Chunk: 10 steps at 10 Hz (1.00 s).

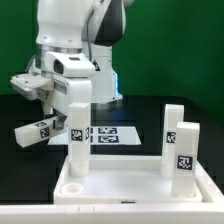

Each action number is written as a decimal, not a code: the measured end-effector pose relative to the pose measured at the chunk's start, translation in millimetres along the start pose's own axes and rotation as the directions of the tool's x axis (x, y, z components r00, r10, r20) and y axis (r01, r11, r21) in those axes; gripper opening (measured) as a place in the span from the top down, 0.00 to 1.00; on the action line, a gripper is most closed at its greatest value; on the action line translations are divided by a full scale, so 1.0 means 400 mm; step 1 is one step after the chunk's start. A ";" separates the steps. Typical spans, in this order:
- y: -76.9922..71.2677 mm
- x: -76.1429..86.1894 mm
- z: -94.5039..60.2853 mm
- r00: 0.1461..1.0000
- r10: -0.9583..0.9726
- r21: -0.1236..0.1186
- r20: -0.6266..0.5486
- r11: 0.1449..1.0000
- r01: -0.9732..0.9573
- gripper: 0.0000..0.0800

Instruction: Assemble desk

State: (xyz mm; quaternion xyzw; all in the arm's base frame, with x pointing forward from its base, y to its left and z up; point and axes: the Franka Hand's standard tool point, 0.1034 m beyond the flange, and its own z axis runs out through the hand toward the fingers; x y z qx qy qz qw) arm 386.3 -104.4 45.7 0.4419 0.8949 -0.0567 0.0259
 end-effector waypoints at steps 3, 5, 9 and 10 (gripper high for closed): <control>-0.044 0.010 0.025 0.940 -0.335 0.064 -0.065 0.939 0.339 0.64; -0.038 0.019 0.044 0.880 -0.463 0.072 -0.110 0.879 0.471 0.64; -0.049 0.013 0.051 0.889 -0.444 0.084 -0.114 0.887 0.453 0.56; -0.057 -0.012 0.033 0.905 -0.414 0.082 -0.097 0.903 0.422 0.35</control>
Offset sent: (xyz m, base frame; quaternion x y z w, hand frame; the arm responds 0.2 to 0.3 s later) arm -0.0004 0.0306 -0.0202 -0.0191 0.1296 -0.3315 0.9343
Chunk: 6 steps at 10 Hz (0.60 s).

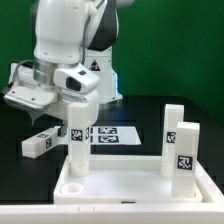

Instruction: Assemble desk

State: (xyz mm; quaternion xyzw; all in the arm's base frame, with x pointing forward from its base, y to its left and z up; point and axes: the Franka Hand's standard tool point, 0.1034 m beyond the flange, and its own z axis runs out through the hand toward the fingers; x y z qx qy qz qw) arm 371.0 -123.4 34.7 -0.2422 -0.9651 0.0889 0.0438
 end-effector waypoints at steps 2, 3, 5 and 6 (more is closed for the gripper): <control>-0.011 -0.022 -0.045 0.976 0.215 -0.015 0.027 0.977 -0.215 0.22; -0.011 -0.022 -0.045 0.976 0.215 -0.015 0.027 0.977 -0.215 0.19; -0.011 -0.022 -0.045 0.976 0.215 -0.015 0.027 0.977 -0.215 0.19; -0.011 -0.022 -0.045 0.976 0.215 -0.015 0.027 0.977 -0.215 0.19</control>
Offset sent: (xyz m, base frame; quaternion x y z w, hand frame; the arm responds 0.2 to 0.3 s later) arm 0.0245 -0.0035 0.0254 0.0820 -0.1096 0.2588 0.9562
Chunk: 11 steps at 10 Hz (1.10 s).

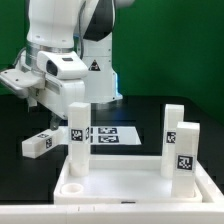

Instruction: Assemble desk

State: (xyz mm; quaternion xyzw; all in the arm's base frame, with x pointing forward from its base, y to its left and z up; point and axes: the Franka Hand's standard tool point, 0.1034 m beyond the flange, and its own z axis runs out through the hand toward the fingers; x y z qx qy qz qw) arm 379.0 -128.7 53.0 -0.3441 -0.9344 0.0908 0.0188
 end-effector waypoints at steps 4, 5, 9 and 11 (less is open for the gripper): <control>0.000 0.000 0.000 1.000 0.000 0.000 0.000 1.000 0.000 0.19; 0.000 0.000 0.000 1.000 0.000 0.000 0.000 1.000 0.000 0.19; 0.022 -0.004 -0.012 0.980 0.197 0.004 0.027 0.980 -0.197 0.19; 0.024 -0.043 -0.037 0.949 0.311 -0.003 0.042 0.950 -0.311 0.19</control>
Offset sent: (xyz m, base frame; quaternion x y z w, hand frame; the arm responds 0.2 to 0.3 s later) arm 0.0027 -0.0285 0.0113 0.0421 0.0198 0.2476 0.9677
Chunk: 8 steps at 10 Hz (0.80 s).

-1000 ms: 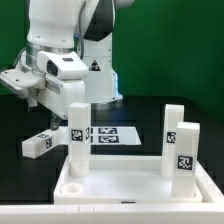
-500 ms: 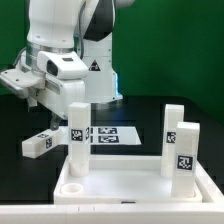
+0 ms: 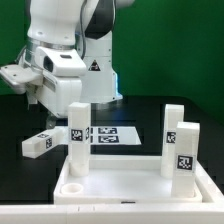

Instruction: Assemble desk

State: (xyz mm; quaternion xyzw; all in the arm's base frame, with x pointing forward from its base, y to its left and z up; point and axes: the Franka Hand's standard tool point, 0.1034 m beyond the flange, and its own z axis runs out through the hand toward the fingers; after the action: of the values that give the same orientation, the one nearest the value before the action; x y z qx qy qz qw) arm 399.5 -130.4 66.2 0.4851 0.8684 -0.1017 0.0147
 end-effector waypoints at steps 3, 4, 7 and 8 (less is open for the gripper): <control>0.006 -0.013 -0.012 0.927 0.376 0.009 0.007 0.927 -0.376 0.19; 0.006 -0.012 -0.010 0.907 0.421 0.010 0.006 0.907 -0.421 0.19; 0.005 -0.034 -0.018 0.733 0.681 0.036 0.010 0.732 -0.680 0.19; 0.015 -0.058 -0.026 0.618 0.786 0.058 0.031 0.615 -0.786 0.19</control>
Offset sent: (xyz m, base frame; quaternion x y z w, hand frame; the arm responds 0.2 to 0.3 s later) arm 0.0000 0.0000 0.0000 0.0000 0.0000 0.1296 0.9916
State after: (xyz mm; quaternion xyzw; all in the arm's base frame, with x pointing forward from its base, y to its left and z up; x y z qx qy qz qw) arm 417.6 -144.8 78.4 0.8160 0.5651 -0.1139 0.0429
